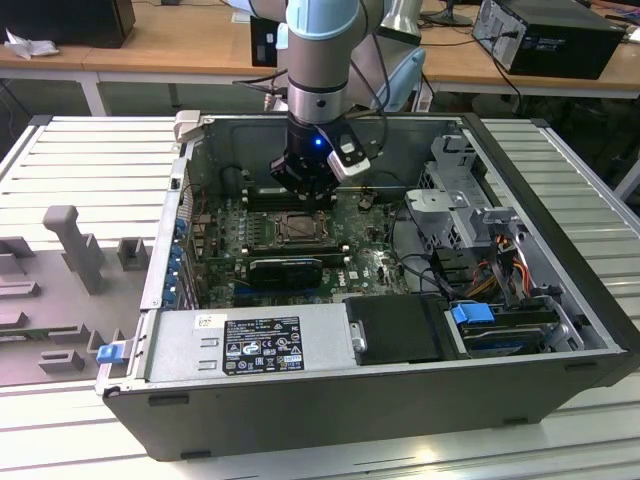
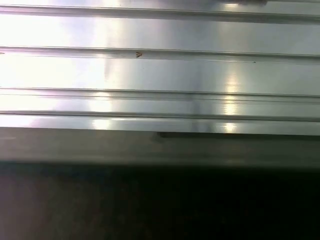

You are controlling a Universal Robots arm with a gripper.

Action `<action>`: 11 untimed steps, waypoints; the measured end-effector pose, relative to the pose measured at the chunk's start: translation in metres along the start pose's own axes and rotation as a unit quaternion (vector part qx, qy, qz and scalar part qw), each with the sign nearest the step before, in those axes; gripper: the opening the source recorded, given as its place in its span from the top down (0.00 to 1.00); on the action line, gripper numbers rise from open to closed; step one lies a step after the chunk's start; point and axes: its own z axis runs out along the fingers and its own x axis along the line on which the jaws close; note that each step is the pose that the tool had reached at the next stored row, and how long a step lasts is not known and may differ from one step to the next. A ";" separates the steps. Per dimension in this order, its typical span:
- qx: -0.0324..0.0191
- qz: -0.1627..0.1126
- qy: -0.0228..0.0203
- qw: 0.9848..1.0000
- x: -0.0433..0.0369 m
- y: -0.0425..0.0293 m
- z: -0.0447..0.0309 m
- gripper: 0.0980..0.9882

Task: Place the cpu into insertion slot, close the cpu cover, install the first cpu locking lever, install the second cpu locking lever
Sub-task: 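Install the first cpu locking lever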

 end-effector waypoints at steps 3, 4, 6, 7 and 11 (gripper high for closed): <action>-0.002 0.000 -0.001 1.000 -0.0003 0.0007 -0.0012 0.99; -0.002 0.000 -0.001 1.000 -0.0004 0.0008 -0.0050 0.99; -0.001 0.000 0.000 1.000 -0.0003 0.0009 -0.0143 0.99; -0.001 0.000 0.000 1.000 -0.0004 0.0011 -0.0196 0.99; -0.001 0.000 0.000 1.000 -0.0004 -0.0009 -0.0226 0.99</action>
